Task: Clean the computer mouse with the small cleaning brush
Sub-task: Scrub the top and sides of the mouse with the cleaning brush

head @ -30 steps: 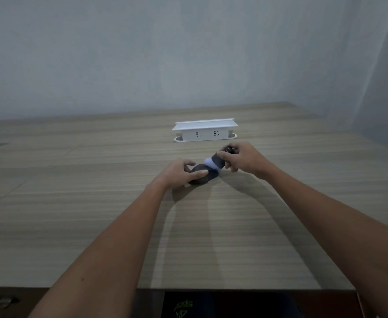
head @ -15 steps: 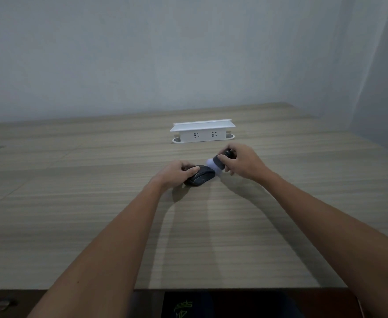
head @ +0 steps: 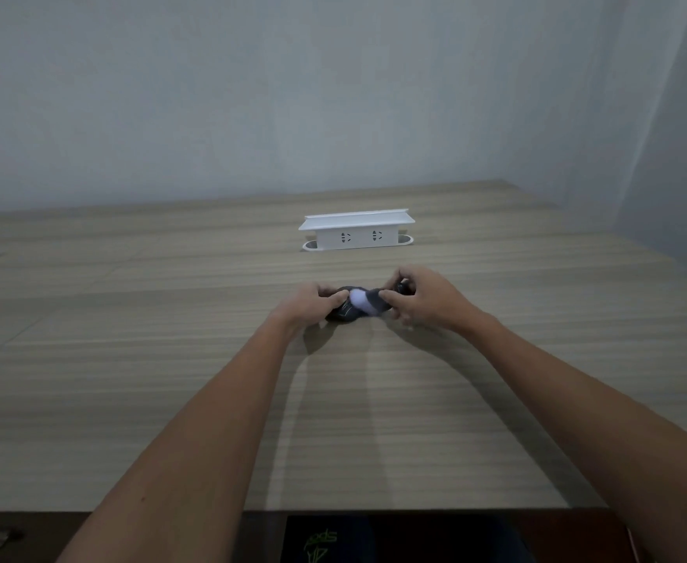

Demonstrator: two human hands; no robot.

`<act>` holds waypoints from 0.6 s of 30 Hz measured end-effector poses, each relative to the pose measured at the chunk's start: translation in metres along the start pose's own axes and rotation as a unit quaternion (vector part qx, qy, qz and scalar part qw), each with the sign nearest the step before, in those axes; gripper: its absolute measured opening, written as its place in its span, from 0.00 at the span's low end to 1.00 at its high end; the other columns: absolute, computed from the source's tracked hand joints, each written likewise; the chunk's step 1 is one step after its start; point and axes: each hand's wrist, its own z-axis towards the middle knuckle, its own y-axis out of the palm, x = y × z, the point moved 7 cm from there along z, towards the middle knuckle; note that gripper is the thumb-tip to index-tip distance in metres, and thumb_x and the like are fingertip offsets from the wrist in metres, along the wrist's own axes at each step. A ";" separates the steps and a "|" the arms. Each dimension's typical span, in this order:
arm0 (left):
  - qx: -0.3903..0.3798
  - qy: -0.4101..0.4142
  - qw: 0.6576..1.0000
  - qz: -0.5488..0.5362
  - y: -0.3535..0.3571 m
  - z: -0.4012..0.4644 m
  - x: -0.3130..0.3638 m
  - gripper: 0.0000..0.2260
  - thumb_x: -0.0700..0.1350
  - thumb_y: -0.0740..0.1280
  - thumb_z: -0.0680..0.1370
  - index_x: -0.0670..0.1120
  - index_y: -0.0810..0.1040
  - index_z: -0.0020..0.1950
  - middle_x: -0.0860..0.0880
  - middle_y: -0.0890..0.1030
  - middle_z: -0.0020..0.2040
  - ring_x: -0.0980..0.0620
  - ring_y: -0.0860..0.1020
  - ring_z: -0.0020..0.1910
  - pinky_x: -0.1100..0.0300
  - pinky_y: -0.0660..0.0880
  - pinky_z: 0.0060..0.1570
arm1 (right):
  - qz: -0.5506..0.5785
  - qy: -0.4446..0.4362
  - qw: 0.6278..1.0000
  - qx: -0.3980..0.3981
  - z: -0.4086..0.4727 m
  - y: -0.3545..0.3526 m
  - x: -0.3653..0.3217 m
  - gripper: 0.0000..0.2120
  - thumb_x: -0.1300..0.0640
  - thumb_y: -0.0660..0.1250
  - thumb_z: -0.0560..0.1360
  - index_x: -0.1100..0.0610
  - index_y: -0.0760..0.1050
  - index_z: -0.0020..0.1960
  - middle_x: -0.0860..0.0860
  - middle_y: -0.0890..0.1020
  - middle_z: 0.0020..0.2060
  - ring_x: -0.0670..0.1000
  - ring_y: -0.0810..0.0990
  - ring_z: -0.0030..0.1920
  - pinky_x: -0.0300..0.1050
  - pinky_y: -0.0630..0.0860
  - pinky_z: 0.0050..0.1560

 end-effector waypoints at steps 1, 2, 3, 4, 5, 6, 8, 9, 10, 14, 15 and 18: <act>0.006 -0.004 1.000 0.000 0.000 0.000 0.000 0.14 0.51 0.66 0.81 0.46 0.83 0.61 0.45 0.86 0.56 0.48 0.79 0.49 0.47 0.76 0.61 | -0.032 0.015 0.999 0.038 0.002 -0.005 0.004 0.06 0.58 0.70 0.77 0.60 0.77 0.46 0.56 0.85 0.33 0.47 0.82 0.26 0.49 0.82 0.33; 0.010 -0.010 1.000 -0.002 0.000 0.001 -0.001 0.14 0.52 0.66 0.80 0.46 0.84 0.60 0.44 0.86 0.56 0.48 0.79 0.48 0.48 0.76 0.61 | -0.033 0.026 0.997 0.068 0.004 -0.009 0.006 0.06 0.58 0.70 0.77 0.60 0.76 0.45 0.57 0.86 0.33 0.49 0.82 0.27 0.50 0.82 0.33; 0.013 -0.018 1.000 -0.004 0.000 0.001 -0.002 0.13 0.52 0.66 0.80 0.47 0.84 0.59 0.44 0.86 0.56 0.48 0.79 0.48 0.49 0.77 0.60 | -0.003 0.029 0.997 0.074 0.004 -0.011 0.005 0.06 0.59 0.70 0.78 0.61 0.75 0.45 0.59 0.86 0.34 0.52 0.82 0.28 0.50 0.81 0.30; 0.017 -0.021 1.000 -0.006 0.000 0.002 -0.003 0.13 0.51 0.67 0.80 0.47 0.84 0.58 0.43 0.86 0.55 0.48 0.79 0.48 0.49 0.77 0.58 | 0.035 0.024 0.998 0.055 0.004 -0.010 0.002 0.06 0.59 0.70 0.78 0.62 0.76 0.46 0.60 0.86 0.34 0.54 0.82 0.28 0.47 0.80 0.28; 0.020 -0.024 0.999 -0.006 -0.001 0.002 -0.003 0.13 0.51 0.67 0.80 0.46 0.84 0.58 0.43 0.85 0.55 0.47 0.80 0.48 0.50 0.77 0.56 | 0.063 0.011 0.998 0.016 0.004 -0.007 -0.003 0.07 0.59 0.70 0.78 0.64 0.76 0.47 0.61 0.86 0.34 0.54 0.82 0.28 0.45 0.78 0.28; 0.022 -0.024 0.999 -0.006 -0.001 0.002 -0.002 0.13 0.50 0.68 0.80 0.46 0.84 0.59 0.43 0.85 0.55 0.47 0.80 0.49 0.50 0.77 0.55 | 0.071 0.000 0.997 -0.030 0.003 0.000 -0.006 0.08 0.59 0.71 0.78 0.65 0.77 0.48 0.60 0.86 0.34 0.54 0.82 0.29 0.43 0.77 0.28; 0.027 -0.024 0.999 -0.002 -0.002 0.004 -0.001 0.13 0.50 0.67 0.80 0.44 0.84 0.58 0.42 0.85 0.54 0.46 0.80 0.48 0.53 0.76 0.49 | 0.027 -0.002 0.997 -0.066 0.003 0.007 -0.006 0.07 0.58 0.72 0.78 0.62 0.78 0.48 0.57 0.86 0.34 0.53 0.82 0.29 0.43 0.78 0.29; 0.026 -0.027 0.999 0.003 -0.002 0.004 0.000 0.13 0.50 0.67 0.80 0.43 0.84 0.59 0.42 0.85 0.53 0.46 0.79 0.47 0.55 0.75 0.47 | -0.011 0.002 0.999 -0.042 0.007 0.005 -0.004 0.06 0.58 0.72 0.77 0.60 0.78 0.46 0.56 0.86 0.34 0.53 0.83 0.30 0.45 0.80 0.31; 0.025 -0.029 0.999 0.007 -0.002 0.004 0.001 0.14 0.49 0.66 0.81 0.43 0.83 0.60 0.42 0.84 0.53 0.46 0.78 0.47 0.56 0.75 0.47 | -0.059 -0.001 0.998 0.004 0.010 -0.002 -0.003 0.06 0.57 0.72 0.76 0.59 0.78 0.45 0.55 0.85 0.35 0.53 0.85 0.32 0.47 0.82 0.34; 0.026 -0.033 0.999 0.009 -0.002 0.007 0.001 0.14 0.50 0.66 0.81 0.43 0.84 0.59 0.40 0.85 0.56 0.46 0.78 0.47 0.53 0.76 0.52 | -0.021 -0.032 0.999 -0.006 0.011 -0.007 -0.016 0.07 0.58 0.72 0.77 0.62 0.79 0.48 0.55 0.85 0.34 0.47 0.82 0.29 0.44 0.79 0.34; 0.027 -0.033 0.999 0.006 -0.003 0.007 0.001 0.14 0.50 0.67 0.80 0.42 0.84 0.58 0.39 0.85 0.56 0.46 0.79 0.47 0.51 0.77 0.52 | 0.013 -0.034 0.998 -0.051 0.009 -0.002 -0.019 0.07 0.58 0.72 0.77 0.63 0.80 0.49 0.57 0.85 0.33 0.48 0.80 0.28 0.42 0.78 0.33; 0.030 -0.032 0.999 0.011 -0.004 0.010 -0.001 0.14 0.50 0.67 0.80 0.42 0.84 0.58 0.38 0.85 0.56 0.46 0.79 0.48 0.48 0.78 0.58 | -0.042 -0.023 0.995 -0.082 0.012 0.005 -0.013 0.06 0.57 0.73 0.76 0.61 0.81 0.48 0.54 0.84 0.33 0.51 0.82 0.30 0.44 0.80 0.37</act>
